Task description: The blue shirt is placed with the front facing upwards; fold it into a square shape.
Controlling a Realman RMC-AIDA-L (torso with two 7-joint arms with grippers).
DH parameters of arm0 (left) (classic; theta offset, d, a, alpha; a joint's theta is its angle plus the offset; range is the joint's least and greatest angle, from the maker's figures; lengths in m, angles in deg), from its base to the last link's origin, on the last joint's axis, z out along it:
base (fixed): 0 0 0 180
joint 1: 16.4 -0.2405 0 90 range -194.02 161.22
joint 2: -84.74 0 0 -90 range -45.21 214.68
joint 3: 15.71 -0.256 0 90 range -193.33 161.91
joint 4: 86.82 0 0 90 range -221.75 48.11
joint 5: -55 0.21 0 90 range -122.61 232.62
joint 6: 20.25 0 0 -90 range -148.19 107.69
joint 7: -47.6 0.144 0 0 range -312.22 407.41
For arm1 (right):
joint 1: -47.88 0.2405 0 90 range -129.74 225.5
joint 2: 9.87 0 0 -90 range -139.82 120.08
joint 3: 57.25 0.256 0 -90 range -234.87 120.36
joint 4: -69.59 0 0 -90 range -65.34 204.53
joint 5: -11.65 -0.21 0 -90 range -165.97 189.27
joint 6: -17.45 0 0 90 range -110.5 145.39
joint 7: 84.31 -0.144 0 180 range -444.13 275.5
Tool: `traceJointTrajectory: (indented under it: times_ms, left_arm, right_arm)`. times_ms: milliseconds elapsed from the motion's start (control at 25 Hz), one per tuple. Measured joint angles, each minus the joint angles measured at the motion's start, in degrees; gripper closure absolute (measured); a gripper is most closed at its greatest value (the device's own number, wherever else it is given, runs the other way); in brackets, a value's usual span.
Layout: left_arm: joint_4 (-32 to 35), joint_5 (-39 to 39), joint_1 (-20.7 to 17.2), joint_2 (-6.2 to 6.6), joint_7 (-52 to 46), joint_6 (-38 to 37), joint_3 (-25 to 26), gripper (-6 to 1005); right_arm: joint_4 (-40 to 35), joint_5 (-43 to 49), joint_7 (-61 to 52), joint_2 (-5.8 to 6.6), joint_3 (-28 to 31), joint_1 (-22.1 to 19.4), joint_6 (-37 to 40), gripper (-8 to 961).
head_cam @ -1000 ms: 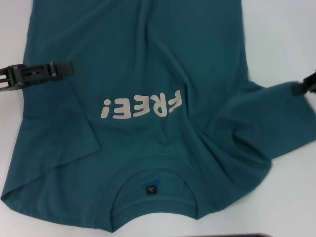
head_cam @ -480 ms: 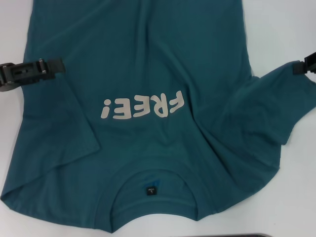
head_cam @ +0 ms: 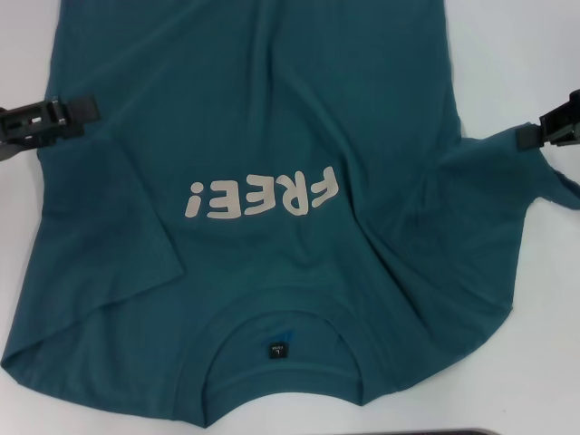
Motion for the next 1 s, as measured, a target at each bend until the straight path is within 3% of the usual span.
traceJointTrajectory:
  times_ms: [160, 680, 1000]
  left_arm:
    - [0.05, -0.09, -0.33, 0.04, -0.03, -0.12, 0.19, 95]
    - [0.17, -0.2, -1.19, 0.17, -0.03, 0.08, 4.01, 95]
    - [0.1, -0.28, -1.68, 0.27, -0.64, 0.8, 5.63, 95]
  right_arm:
    - [0.08, -0.48, 0.03, -0.64, -0.27, 0.16, 1.09, 937]
    - [1.07, -0.49, -0.01, -6.62, -4.44, 3.82, 0.93, 935]
    - [5.36, -6.36, -1.43, -7.0, -4.01, 4.21, -2.52, 933]
